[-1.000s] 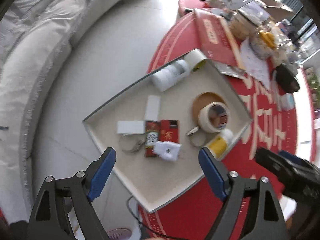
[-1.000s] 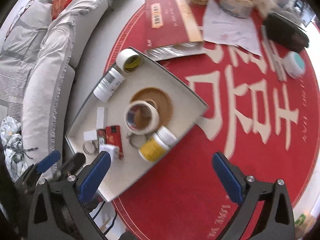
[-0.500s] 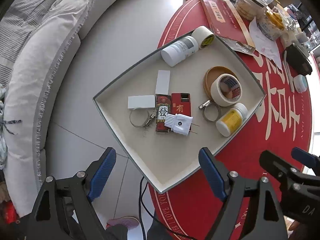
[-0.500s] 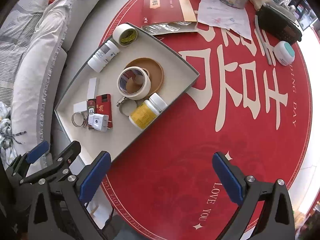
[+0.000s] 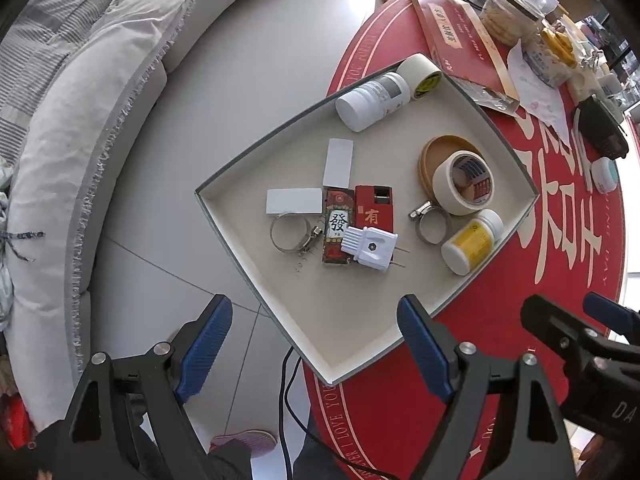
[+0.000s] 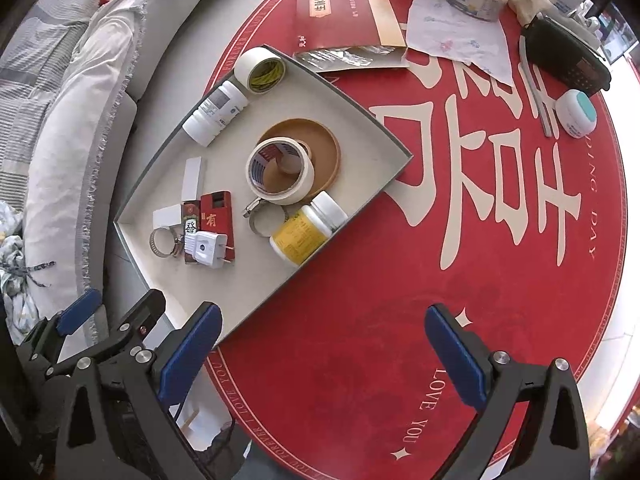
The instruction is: Organize rigid objects
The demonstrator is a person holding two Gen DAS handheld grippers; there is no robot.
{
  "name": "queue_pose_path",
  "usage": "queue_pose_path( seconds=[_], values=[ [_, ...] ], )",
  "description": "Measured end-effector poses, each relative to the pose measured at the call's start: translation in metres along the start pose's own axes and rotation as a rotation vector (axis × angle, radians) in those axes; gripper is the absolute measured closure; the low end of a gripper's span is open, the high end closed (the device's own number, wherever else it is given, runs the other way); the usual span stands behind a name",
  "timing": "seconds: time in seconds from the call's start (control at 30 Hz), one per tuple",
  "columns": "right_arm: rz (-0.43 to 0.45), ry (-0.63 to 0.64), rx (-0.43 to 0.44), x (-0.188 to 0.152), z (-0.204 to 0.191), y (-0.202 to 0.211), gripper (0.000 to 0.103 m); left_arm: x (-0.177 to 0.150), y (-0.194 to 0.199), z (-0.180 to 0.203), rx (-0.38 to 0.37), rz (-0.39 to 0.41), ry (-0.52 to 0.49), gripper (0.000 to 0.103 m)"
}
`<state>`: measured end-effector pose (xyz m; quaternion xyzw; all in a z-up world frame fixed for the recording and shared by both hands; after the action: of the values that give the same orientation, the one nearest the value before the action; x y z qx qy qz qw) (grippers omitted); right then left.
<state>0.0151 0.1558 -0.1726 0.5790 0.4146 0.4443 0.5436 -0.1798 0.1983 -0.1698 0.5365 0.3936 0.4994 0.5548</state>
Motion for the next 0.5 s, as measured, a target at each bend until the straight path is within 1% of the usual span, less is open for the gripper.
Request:
queue_pose_path(
  seconds=[0.5],
  values=[
    [0.006,0.006,-0.004,0.0041,-0.006,0.0019,0.001,-0.0002,-0.0026,-0.004,-0.004,-0.009,0.002,0.016]
  ],
)
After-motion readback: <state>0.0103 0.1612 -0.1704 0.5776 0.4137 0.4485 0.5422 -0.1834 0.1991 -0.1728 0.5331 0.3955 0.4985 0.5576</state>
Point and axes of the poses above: each gripper's, at about its wrist camera, not at the fingertips, and y roughly against the way its jaws point, z to its right, x to its top, the point moved 6 cm from there along -y, roughly the way its jaws point, and after that the axes turned 10 degrees about -x, right-handed, at the moved point
